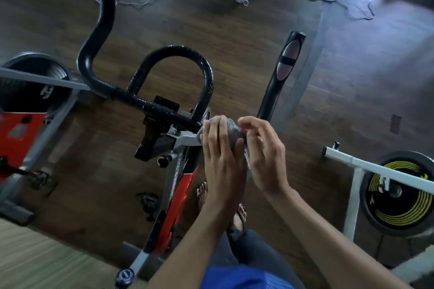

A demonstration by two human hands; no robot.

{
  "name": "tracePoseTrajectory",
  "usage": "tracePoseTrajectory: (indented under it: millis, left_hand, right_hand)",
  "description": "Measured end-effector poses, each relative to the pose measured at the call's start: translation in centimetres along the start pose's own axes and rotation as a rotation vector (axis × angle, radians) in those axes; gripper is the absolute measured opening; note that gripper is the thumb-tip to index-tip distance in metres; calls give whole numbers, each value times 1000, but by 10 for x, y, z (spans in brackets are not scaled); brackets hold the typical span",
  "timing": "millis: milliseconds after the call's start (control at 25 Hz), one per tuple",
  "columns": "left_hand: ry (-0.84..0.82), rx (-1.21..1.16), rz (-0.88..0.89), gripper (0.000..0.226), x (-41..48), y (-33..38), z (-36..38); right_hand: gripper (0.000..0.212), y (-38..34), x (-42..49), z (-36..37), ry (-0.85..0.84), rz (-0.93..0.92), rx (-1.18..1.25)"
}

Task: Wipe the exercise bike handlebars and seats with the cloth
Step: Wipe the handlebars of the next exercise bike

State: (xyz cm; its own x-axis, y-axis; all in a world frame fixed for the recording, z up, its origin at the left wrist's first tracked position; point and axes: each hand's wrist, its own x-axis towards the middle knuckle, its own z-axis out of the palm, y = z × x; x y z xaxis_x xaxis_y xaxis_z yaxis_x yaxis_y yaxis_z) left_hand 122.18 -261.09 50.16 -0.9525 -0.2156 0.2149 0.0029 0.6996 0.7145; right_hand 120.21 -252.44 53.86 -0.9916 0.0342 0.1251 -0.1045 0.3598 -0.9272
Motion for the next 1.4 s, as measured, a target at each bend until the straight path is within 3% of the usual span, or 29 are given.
tracePoseTrajectory:
  millis: [120,360,520,720,920,1160,1280,1400]
  left_hand:
    - [104,31,55,42,5,-10,17]
    - [177,177,378,39,6,-64,0]
    - [228,56,525,43,33,-98,-4]
    - [363,-13,721,45,61,-138,10]
    - [447,-178,580,42,57,-123,26]
    - [360,-262,689,34,45,-112,29]
    - [324,-165,765,32,26,-97,39]
    - [366,-101,668,34,23,-101,42]
  right_hand:
    - [22,15,12,-3,36,-128,-114]
    - [22,37,13,16,16,-207,-280]
    - [27,47,14,33,160,-261,-395]
    - [28,54,11,41,263,-311,-310]
    - [24,60,11,44,290,-331,-290]
    - [28,62,11,43,313,-343,-247]
    - [29,61,10,42,308,-319,-195]
    - [28,61,8,28,247,-295,-108]
